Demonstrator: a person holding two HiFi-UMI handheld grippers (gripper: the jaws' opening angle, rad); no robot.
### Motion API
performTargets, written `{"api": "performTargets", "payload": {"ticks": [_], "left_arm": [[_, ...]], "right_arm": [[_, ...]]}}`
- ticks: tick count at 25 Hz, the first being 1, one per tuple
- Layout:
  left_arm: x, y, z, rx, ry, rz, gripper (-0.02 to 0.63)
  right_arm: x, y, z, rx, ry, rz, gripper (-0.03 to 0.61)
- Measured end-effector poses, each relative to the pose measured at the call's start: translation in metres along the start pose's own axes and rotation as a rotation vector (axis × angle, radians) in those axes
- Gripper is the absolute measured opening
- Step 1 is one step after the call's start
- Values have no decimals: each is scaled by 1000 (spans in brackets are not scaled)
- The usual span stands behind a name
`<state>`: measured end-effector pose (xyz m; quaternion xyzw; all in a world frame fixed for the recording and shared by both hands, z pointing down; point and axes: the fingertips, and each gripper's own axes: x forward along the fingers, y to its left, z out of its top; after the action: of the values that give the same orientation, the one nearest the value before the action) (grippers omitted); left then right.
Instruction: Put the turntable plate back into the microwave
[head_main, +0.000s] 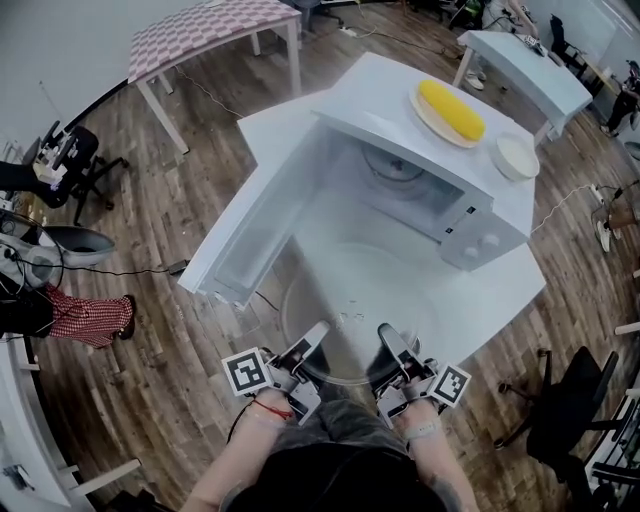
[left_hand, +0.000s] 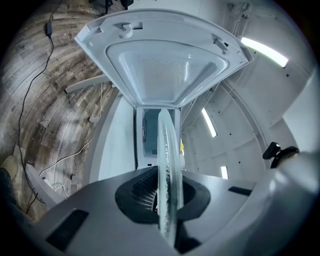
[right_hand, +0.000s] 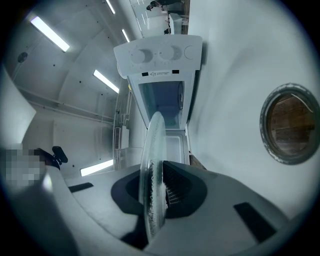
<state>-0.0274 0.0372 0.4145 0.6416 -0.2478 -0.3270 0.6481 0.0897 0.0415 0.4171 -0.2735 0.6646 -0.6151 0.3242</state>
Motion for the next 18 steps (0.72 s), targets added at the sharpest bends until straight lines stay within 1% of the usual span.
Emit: {"api": "performTargets", "payload": {"ticks": [5,9,14,18], "left_arm": [[9,5,3,4,-30,-3,31],[9,5,3,-7,-47,-3,31],[11,7,8,10,-45,-3,31],[16,11,6,-8,-37,1,31]], "right_arm": [[5,-6,11,5,11,1,41],[9,-4,12,6,25,8,41],[12,-7,14,4,23,10,41],[10,-11,18,4,10,5,41]]}}
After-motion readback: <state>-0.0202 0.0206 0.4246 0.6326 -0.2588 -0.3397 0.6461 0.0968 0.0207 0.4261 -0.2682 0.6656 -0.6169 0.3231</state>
